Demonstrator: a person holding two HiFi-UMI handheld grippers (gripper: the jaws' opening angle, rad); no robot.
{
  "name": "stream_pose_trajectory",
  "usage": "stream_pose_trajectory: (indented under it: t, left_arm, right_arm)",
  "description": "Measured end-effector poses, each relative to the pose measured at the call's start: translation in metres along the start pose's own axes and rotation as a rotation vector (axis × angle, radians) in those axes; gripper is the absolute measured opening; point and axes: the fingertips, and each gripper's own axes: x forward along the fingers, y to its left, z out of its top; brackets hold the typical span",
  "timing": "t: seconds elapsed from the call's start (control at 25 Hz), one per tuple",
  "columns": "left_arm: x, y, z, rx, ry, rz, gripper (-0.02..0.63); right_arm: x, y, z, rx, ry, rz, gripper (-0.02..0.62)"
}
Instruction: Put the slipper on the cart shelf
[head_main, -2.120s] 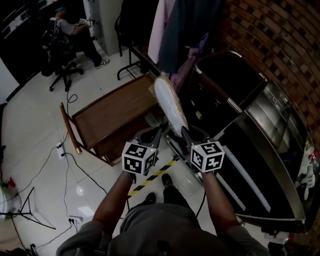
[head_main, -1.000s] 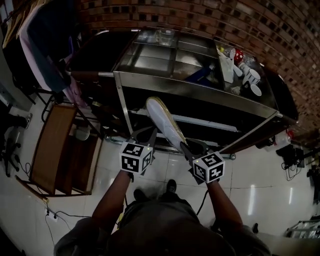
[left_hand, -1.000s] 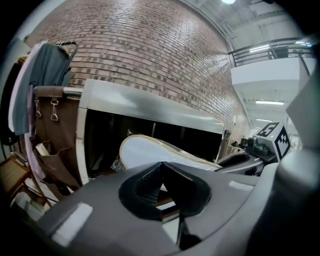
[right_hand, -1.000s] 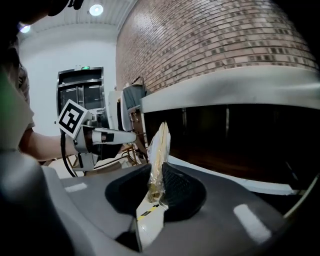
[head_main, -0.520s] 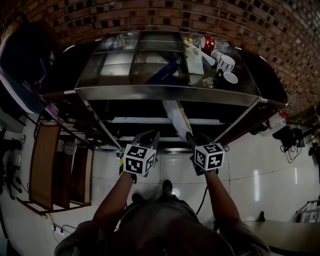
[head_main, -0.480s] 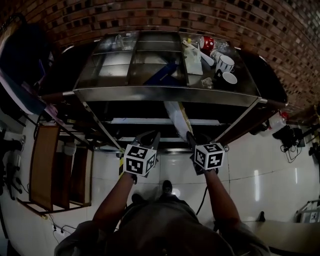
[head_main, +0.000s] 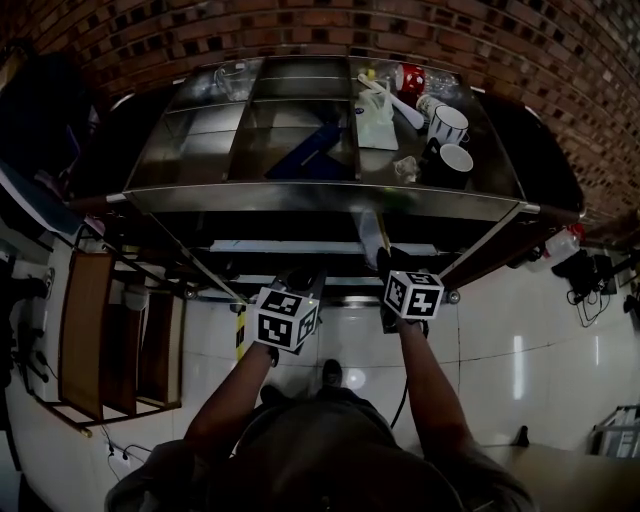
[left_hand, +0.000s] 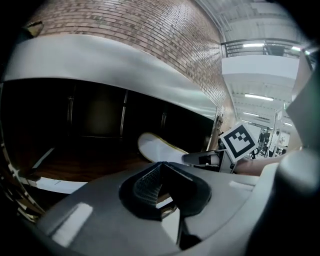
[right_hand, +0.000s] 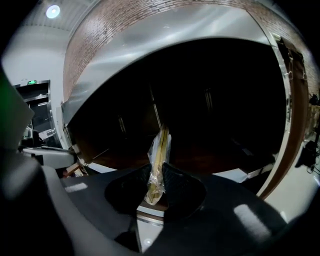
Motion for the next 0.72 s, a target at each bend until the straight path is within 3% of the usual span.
stream_pose_trajectory:
  t: [0.64,0.72]
  left_arm:
    - [0.031,0.021,-0.011,-0.041,0.049,0.055,0.008]
    - [0.033,0.021,-0.012,-0.043,0.051,0.055,0.008]
  right_arm:
    - [0.059,-0.024,0.002,0.011,0.02,-0.043,0.089]
    - [0.063,-0.023,-0.001,-0.006,0.028,-0.039,0.117]
